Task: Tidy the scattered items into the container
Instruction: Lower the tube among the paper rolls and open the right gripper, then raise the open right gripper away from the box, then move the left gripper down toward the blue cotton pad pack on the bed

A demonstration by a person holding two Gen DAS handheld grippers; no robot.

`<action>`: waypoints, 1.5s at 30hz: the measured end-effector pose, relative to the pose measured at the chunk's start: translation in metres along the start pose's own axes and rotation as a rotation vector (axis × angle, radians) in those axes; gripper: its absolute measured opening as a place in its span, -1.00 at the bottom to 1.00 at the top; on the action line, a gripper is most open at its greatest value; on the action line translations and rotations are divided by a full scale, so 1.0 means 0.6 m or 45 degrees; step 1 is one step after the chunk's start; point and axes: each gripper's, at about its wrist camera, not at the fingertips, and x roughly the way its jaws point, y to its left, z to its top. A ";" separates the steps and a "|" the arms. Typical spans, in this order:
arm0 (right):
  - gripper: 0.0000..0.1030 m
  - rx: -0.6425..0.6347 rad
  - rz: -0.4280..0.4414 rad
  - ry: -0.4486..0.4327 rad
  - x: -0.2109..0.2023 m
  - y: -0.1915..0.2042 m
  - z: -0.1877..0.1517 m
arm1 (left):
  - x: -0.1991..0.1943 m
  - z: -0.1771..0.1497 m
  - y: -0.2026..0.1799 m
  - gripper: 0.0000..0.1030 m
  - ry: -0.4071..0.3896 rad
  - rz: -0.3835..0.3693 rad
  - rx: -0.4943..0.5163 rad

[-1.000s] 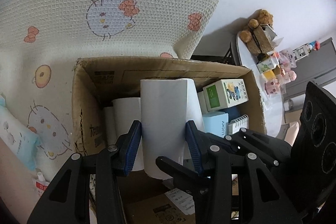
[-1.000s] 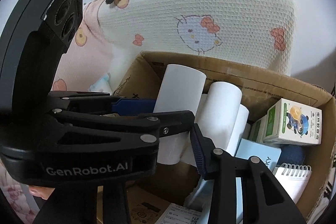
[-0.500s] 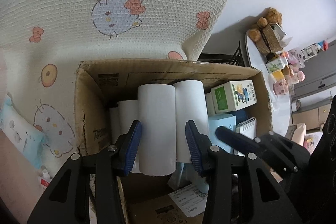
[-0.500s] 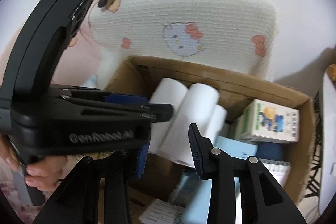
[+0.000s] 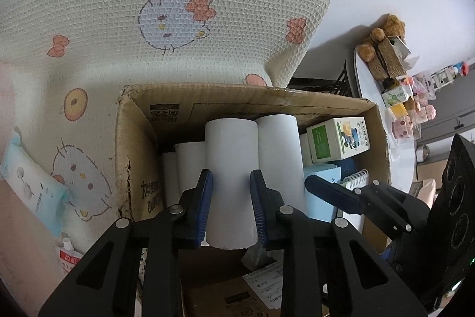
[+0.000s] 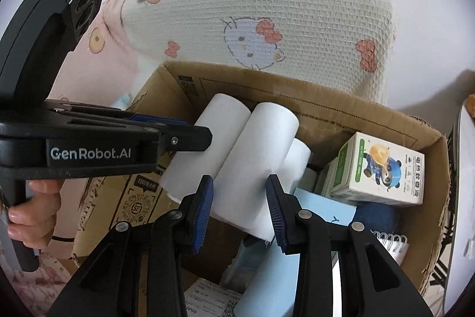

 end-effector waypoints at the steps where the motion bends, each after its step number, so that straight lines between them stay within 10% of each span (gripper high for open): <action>1: -0.35 0.005 0.001 0.002 0.001 -0.001 0.001 | -0.002 -0.001 -0.001 -0.44 -0.007 0.005 0.002; 6: -0.34 0.048 -0.020 -0.008 -0.014 0.000 0.006 | -0.020 -0.006 -0.023 -0.01 -0.078 0.001 0.108; 25: -0.17 0.144 -0.024 -0.146 -0.093 0.085 -0.018 | -0.166 -0.105 0.028 -0.01 -0.594 0.027 0.278; 38: -0.16 0.000 0.021 -0.140 -0.082 0.186 0.031 | -0.243 -0.160 0.243 -0.08 -0.734 0.000 -0.149; 45: -0.15 -0.170 -0.034 -0.206 -0.109 0.270 0.081 | -0.286 -0.208 0.332 0.09 -0.787 0.189 -0.245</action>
